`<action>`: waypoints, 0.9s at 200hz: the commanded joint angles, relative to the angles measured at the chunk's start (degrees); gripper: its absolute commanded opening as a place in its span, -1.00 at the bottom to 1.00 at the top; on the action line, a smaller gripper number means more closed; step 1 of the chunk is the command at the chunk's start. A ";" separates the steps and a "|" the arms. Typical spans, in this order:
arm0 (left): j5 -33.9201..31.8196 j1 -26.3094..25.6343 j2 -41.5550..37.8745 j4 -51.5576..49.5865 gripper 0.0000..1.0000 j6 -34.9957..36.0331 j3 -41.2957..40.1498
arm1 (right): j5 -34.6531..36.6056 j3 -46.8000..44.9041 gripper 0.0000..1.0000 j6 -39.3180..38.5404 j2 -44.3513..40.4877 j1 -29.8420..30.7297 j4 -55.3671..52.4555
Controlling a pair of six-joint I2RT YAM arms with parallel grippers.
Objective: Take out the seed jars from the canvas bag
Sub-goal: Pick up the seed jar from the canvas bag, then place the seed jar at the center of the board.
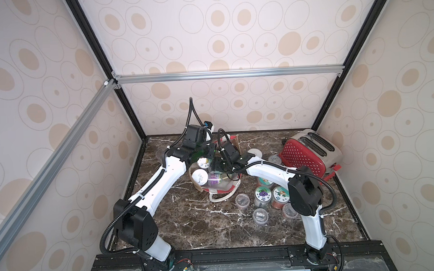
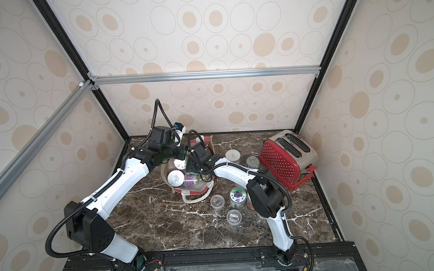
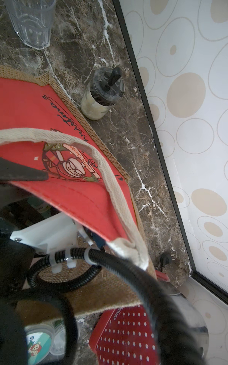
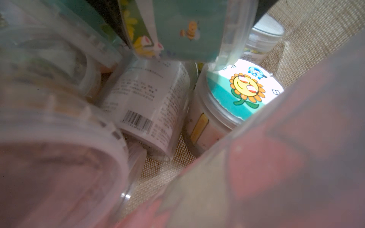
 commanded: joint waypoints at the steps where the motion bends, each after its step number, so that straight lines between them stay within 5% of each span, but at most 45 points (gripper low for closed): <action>1: 0.15 -0.23 -2.47 -2.14 -1.00 -0.36 -0.65 | -1.96 -2.61 0.23 1.33 -3.79 0.20 1.26; 85: -3.51 -0.10 -1.58 -2.29 -1.00 -0.58 -0.55 | -12.07 -10.47 0.20 -1.52 -19.35 2.75 2.62; 180: -7.64 3.36 1.27 -3.16 -1.00 -0.68 3.41 | -22.57 -27.26 0.22 -6.34 -34.56 14.17 -3.49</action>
